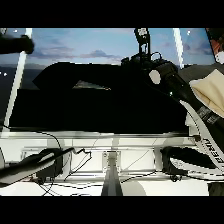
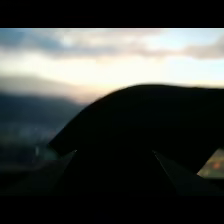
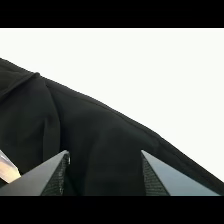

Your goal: Fold the clothes and pants, and hang the long-sleeved shirts on hangers.

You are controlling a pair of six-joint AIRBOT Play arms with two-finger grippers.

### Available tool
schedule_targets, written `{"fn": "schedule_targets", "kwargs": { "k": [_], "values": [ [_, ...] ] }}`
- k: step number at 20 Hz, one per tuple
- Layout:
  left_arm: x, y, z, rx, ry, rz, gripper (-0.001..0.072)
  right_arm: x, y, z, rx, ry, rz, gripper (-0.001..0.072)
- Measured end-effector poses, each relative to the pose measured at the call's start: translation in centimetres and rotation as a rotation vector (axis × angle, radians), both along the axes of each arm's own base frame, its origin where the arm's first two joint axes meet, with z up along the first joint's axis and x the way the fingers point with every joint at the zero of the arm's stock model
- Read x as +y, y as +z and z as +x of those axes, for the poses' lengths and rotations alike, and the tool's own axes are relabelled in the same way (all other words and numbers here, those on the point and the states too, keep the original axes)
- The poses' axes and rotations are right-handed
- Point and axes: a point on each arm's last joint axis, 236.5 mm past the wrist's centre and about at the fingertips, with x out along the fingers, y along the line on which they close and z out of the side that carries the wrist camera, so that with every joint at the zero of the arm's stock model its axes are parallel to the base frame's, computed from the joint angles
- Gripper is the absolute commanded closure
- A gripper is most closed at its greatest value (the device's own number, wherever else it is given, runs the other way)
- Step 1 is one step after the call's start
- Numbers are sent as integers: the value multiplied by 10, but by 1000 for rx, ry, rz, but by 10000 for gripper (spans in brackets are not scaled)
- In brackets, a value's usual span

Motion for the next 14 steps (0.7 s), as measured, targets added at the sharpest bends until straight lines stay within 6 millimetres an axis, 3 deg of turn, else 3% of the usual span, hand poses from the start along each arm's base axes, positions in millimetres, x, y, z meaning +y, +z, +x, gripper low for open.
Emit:
{"fn": "schedule_targets", "kwargs": {
  "k": [3, 5, 7, 10, 14],
  "values": [
    [44, -58, -34, 214, 136, -85, 208, 0, 0, 0, 2, 0, -1, 200],
    [46, -98, -58, 329, 190, -222, 208, 0, -1, 0, 1, 1, -3, 201],
    [31, -133, -79, 415, 214, -379, 207, -1, -1, 0, -1, 2, -11, 200],
    [-6, -178, -100, 493, 204, -579, 206, -2, -1, 0, -5, 4, -19, 201],
    [-38, -224, -113, 524, 201, -664, 206, -2, -1, 1, -9, 6, -23, 201]
  ]
}}
